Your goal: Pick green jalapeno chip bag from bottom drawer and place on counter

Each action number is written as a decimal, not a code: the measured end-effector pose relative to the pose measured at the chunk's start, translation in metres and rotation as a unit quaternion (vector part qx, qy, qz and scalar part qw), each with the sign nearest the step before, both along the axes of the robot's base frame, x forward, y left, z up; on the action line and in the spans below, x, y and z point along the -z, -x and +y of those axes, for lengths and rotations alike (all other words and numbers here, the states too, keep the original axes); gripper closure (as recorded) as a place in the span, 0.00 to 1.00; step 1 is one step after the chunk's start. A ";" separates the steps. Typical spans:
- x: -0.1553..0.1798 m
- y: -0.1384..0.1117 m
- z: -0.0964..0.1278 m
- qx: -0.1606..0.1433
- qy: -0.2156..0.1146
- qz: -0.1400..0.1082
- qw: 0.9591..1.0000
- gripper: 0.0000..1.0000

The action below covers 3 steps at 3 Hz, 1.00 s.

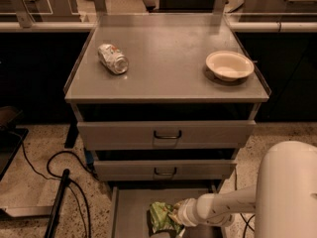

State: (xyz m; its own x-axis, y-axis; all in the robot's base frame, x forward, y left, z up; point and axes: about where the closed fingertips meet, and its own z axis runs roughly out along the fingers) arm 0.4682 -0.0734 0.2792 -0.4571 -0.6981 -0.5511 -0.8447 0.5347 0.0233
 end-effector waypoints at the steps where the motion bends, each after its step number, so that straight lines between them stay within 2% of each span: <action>1: -0.054 0.028 -0.017 0.014 0.031 -0.020 0.999 1.00; 2: -0.054 0.027 -0.016 0.014 0.031 -0.020 0.999 1.00; 3: -0.072 0.021 -0.021 0.023 0.027 -0.027 0.999 1.00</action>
Offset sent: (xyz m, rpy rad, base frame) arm -0.0090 -0.0106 0.0416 -0.0418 -0.0410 -0.0385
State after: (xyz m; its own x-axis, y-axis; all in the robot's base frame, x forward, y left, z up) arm 0.4468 -0.0945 0.3509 -0.4593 -0.7072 -0.5376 -0.8187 0.5717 -0.0526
